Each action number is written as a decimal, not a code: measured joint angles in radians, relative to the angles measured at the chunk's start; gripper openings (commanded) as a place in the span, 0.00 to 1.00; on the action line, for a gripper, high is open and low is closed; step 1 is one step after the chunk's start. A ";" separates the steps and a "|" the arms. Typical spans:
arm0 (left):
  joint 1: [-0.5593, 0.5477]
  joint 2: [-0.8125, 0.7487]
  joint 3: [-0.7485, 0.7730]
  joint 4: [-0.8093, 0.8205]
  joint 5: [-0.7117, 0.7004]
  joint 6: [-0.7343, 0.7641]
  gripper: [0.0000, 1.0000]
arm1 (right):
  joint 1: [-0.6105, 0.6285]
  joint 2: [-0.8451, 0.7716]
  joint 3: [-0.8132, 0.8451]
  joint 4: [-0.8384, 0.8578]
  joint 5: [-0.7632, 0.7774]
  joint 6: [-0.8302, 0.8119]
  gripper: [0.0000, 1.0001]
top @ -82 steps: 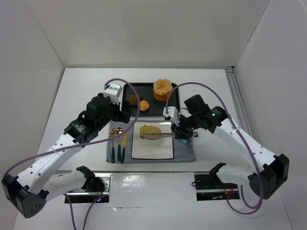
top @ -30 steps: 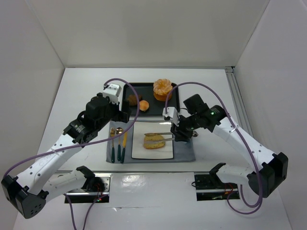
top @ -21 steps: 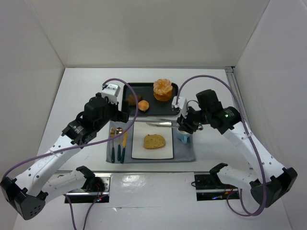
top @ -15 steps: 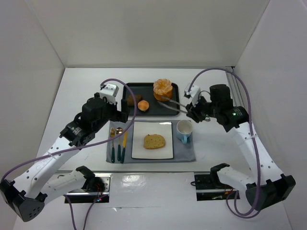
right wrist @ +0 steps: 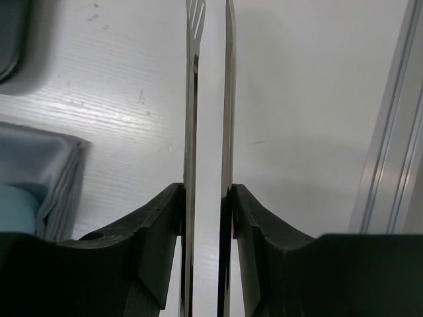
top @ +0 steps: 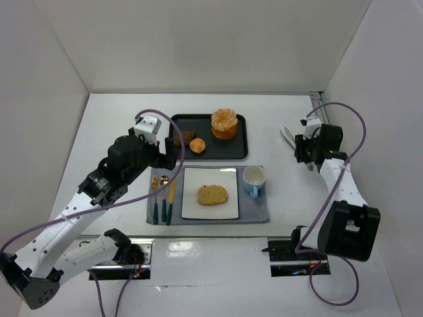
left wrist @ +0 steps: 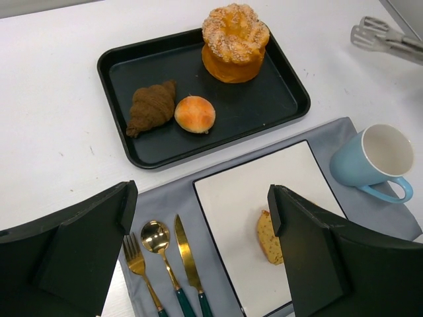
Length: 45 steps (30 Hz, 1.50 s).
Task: Place the bread
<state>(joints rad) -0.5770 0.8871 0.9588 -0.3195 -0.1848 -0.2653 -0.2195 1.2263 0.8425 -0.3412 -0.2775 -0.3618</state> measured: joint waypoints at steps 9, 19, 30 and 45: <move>0.000 -0.001 0.000 0.004 0.024 0.000 1.00 | -0.022 0.178 -0.003 0.084 0.062 0.051 0.47; 0.000 -0.003 0.000 0.006 0.033 0.000 1.00 | -0.026 0.343 0.010 0.067 0.095 0.068 0.59; 0.000 -0.008 0.000 0.006 0.033 0.000 1.00 | -0.041 0.353 0.035 0.029 0.078 0.069 0.77; 0.000 -0.008 0.000 0.006 0.032 0.000 1.00 | -0.124 0.200 0.036 -0.072 -0.019 0.051 1.00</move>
<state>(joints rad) -0.5770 0.8787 0.9588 -0.3134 -0.1528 -0.2657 -0.3435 1.4258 0.8783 -0.4133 -0.2962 -0.3111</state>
